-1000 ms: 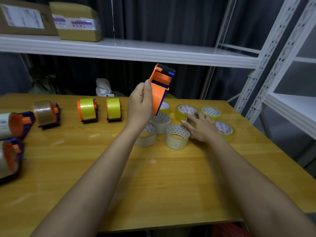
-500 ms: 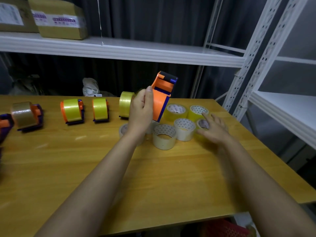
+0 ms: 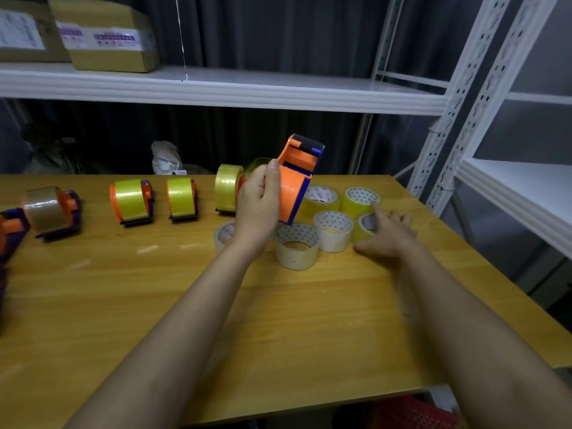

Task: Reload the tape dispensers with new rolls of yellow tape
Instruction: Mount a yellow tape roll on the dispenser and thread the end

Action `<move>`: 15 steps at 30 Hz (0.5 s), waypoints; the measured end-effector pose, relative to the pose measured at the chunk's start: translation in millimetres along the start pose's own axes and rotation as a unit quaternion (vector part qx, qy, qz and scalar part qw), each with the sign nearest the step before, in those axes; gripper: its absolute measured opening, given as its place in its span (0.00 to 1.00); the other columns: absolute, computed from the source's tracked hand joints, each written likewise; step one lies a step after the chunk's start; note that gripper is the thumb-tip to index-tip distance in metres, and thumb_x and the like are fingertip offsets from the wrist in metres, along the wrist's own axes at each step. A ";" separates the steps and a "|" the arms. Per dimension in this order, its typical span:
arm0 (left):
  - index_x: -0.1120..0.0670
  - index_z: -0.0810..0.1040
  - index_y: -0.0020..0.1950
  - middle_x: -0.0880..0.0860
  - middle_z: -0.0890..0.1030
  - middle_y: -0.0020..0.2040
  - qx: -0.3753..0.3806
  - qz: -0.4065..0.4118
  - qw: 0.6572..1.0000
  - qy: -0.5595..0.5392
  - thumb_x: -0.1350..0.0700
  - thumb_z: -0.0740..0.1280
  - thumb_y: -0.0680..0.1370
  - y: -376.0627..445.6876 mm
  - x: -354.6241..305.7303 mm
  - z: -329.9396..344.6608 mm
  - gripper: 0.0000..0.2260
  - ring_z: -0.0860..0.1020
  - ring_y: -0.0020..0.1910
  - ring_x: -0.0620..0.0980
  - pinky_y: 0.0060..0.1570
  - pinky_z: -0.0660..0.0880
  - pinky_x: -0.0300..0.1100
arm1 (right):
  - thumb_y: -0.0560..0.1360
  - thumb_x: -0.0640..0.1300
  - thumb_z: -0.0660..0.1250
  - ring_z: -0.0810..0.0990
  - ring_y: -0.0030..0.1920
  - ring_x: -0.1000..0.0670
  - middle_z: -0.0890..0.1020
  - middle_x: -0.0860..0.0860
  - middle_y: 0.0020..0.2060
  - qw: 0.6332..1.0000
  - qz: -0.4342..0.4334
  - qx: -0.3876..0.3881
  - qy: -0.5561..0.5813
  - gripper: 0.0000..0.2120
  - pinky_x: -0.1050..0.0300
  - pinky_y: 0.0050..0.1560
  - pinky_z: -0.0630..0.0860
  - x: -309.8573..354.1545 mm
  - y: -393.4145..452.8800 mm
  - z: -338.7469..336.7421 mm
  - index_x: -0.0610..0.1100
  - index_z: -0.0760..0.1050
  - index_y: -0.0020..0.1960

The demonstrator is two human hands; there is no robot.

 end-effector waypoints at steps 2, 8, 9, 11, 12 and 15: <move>0.49 0.68 0.39 0.47 0.72 0.31 0.001 -0.001 1.000 -0.001 0.52 0.52 0.84 -0.5 -1.1 -0.2 0.14 0.72 0.28 0.38 0.29 0.67 0.30 | 0.66 0.59 0.73 0.52 0.73 0.38 0.56 0.43 0.75 1.000 0.002 -0.024 -0.001 0.53 0.39 0.70 0.58 -0.9 -4.7 -2.1 0.56 0.42 0.78; 0.50 0.68 0.38 0.48 0.71 0.31 0.006 0.002 1.000 -0.002 0.51 0.52 0.84 -1.3 -6.2 2.2 0.15 0.72 0.28 0.38 0.29 0.66 0.30 | 0.64 0.63 0.73 0.53 0.72 0.38 0.55 0.42 0.75 0.986 -0.011 -0.162 -0.034 0.49 0.40 0.69 0.59 3.1 -26.9 -34.4 0.54 0.52 0.77; 0.50 0.68 0.39 0.47 0.71 0.31 0.006 0.001 1.000 -0.003 0.51 0.52 0.84 -1.9 -7.7 2.0 0.15 0.72 0.28 0.38 0.29 0.66 0.30 | 0.64 0.64 0.72 0.53 0.72 0.38 0.55 0.42 0.75 0.982 -0.025 -0.185 -0.022 0.47 0.40 0.69 0.58 7.9 -32.0 -41.8 0.54 0.53 0.76; 0.50 0.69 0.39 0.47 0.71 0.31 0.004 -0.001 1.000 -0.012 0.51 0.52 0.84 -2.9 -9.1 0.0 0.15 0.72 0.28 0.37 0.29 0.66 0.29 | 0.65 0.64 0.71 0.52 0.73 0.39 0.56 0.43 0.75 0.975 -0.053 -0.214 0.030 0.45 0.41 0.69 0.58 19.6 -41.2 -54.4 0.54 0.55 0.76; 0.50 0.69 0.39 0.47 0.72 0.31 0.003 -0.004 1.000 -0.016 0.51 0.52 0.84 -3.4 -9.3 -2.2 0.15 0.72 0.28 0.37 0.29 0.67 0.29 | 0.66 0.63 0.72 0.52 0.73 0.41 0.56 0.44 0.75 0.971 -0.068 -0.220 0.068 0.45 0.42 0.70 0.58 26.9 -45.2 -59.0 0.54 0.55 0.76; 0.50 0.70 0.41 0.48 0.73 0.33 0.000 -0.013 1.000 -0.024 0.50 0.51 0.84 -4.5 -9.1 -13.5 0.14 0.73 0.30 0.38 0.29 0.68 0.30 | 0.67 0.59 0.74 0.52 0.73 0.44 0.58 0.46 0.73 0.946 -0.131 -0.227 0.189 0.43 0.46 0.70 0.59 57.6 -59.2 -67.0 0.56 0.56 0.75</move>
Point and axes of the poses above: each hand's wrist, its own y-axis towards the middle knuckle, its own z-axis out of the palm, x = y × z, the point moved 10 cm from there along y, towards the middle knuckle
